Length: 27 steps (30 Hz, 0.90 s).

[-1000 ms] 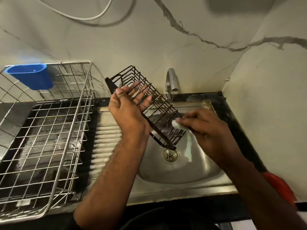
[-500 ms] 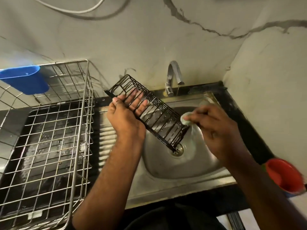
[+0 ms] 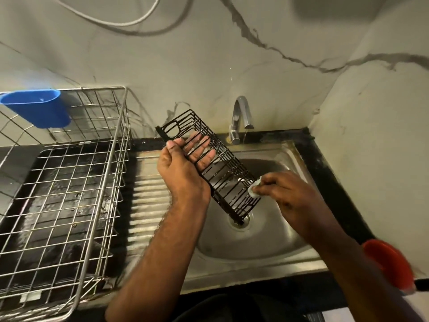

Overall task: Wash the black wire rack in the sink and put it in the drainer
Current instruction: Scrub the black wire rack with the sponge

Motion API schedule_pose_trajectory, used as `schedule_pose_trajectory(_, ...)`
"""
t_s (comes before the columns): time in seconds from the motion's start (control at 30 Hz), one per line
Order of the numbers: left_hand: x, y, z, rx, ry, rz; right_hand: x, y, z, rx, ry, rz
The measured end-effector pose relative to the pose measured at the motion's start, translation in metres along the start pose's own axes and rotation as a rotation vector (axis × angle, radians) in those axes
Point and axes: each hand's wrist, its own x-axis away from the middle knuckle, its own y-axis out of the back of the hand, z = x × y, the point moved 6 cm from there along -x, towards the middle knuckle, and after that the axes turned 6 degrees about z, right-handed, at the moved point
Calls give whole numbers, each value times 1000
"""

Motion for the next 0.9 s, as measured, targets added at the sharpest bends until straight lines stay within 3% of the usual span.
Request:
schedule_pose_trajectory(0.1,6,-6,3,4,-42,-25,4,11,-17,-103,-23,-17)
schedule_pose_trajectory(0.2,21,-16,11,3,-64,-36,2,33,-16,-155,-51,-171)
schedule_pose_trajectory(0.37,49,-44,33,19,-94,-27,-12,45,-10,-54,-58,-270)
schedule_pose_trajectory(0.57,64,-64,39,46,-178,-66,32,51,-59,-89,-118,-401)
schedule_pose_trajectory(0.73,69,-65,42,29,-229,-116,55,51,-106,-285,-237,-366)
schedule_pose_trajectory(0.9,78,-76,55,11,-196,-98,36,74,-93,-355,-197,-388)
